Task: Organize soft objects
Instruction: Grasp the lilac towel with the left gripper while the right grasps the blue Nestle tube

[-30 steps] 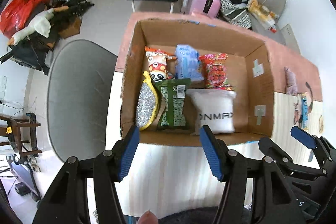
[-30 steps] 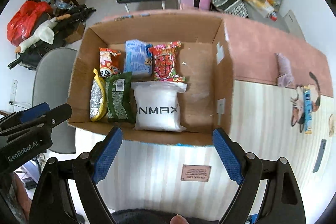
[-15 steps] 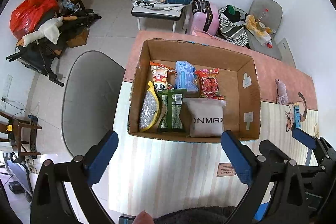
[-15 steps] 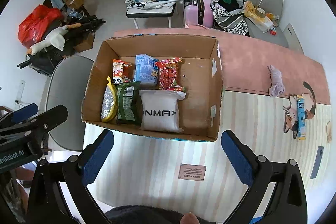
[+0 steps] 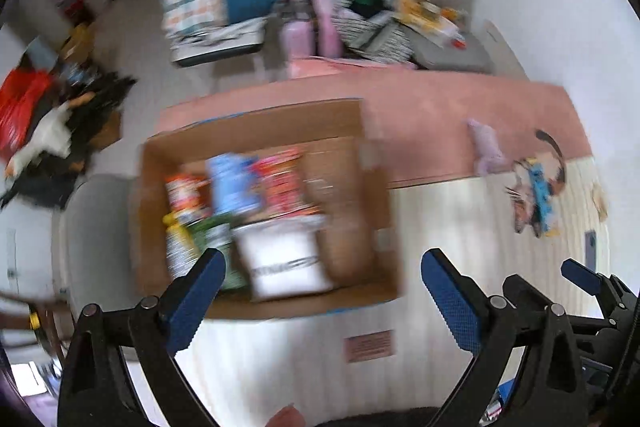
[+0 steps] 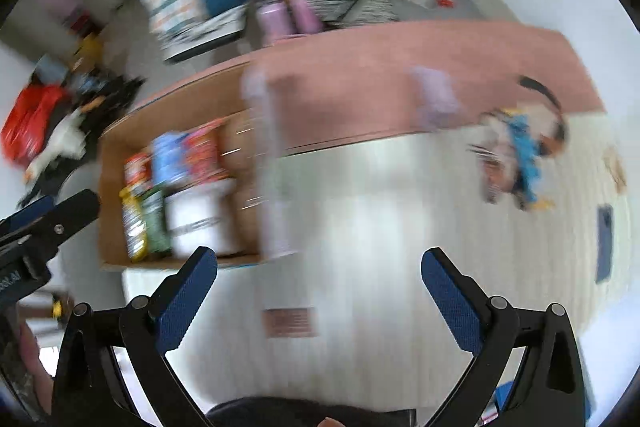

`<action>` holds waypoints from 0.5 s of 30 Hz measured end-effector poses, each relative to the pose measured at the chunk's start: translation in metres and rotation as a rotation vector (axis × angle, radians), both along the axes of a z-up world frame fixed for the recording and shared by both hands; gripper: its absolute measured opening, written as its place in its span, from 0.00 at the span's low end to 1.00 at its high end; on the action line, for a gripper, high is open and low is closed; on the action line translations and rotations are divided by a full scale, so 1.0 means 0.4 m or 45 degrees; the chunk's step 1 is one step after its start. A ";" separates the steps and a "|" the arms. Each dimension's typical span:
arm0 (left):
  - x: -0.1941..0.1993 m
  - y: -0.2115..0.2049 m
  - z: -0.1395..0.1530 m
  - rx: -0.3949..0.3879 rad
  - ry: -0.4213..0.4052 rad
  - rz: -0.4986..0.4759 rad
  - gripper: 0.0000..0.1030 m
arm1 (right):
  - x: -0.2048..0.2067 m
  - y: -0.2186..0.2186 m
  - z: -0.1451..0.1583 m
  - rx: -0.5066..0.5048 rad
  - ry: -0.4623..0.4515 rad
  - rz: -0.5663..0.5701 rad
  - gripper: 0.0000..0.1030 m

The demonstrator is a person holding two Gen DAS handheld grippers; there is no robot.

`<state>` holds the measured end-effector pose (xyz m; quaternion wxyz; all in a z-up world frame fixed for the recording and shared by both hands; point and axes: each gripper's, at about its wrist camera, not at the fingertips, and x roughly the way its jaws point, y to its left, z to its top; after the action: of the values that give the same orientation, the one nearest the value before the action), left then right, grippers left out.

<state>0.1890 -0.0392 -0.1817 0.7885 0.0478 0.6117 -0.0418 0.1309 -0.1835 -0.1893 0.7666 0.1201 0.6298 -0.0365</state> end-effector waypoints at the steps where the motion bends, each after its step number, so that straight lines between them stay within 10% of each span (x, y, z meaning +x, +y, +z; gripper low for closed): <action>1: 0.019 -0.045 -0.014 -0.007 0.016 -0.028 0.97 | 0.004 -0.050 -0.011 -0.013 0.011 -0.038 1.00; 15: 0.347 -0.649 -0.394 -0.013 0.415 -0.280 0.93 | 0.177 -0.678 -0.342 -0.037 0.230 -0.365 0.95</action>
<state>0.3280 -0.2988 -0.3392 0.6700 0.1031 0.7221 -0.1379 0.2016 -0.4546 -0.3263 0.6955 0.1938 0.6719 -0.1651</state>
